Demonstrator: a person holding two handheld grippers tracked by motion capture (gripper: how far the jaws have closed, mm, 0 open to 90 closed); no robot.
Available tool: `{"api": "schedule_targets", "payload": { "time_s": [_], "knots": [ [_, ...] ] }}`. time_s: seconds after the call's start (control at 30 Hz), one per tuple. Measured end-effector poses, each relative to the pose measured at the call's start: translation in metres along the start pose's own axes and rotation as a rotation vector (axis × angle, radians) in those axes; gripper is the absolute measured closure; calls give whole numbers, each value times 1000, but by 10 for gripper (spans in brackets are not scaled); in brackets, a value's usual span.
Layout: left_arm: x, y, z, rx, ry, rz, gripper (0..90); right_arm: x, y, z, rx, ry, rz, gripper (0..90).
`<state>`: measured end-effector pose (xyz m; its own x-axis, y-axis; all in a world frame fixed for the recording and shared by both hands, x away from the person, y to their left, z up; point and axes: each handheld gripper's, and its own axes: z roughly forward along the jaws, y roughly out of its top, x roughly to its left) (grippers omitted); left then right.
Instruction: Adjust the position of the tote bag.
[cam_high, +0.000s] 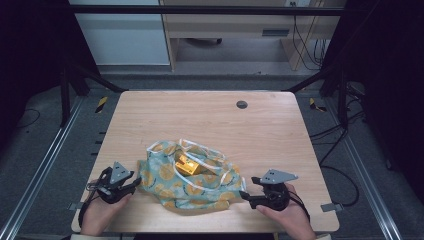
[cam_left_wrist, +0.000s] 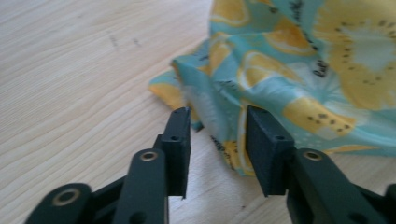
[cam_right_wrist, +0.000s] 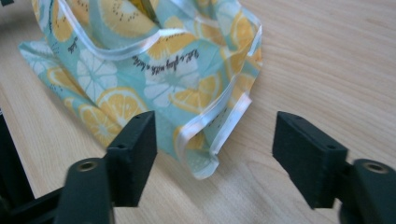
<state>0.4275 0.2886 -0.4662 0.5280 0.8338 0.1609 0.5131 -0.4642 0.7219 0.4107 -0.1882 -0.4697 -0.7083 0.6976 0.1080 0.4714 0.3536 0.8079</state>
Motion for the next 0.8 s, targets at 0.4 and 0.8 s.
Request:
{"api": "schedule_targets", "payload": {
  "time_s": [0.4,0.8],
  "knots": [
    [12,0,-19,-159,-36,-121,604,0,14,3,-31,-1,-21,370],
    [-6,8,-22,-237,-97,-86,467,0,73,44,-10,-23,-92,490]
  ]
}}
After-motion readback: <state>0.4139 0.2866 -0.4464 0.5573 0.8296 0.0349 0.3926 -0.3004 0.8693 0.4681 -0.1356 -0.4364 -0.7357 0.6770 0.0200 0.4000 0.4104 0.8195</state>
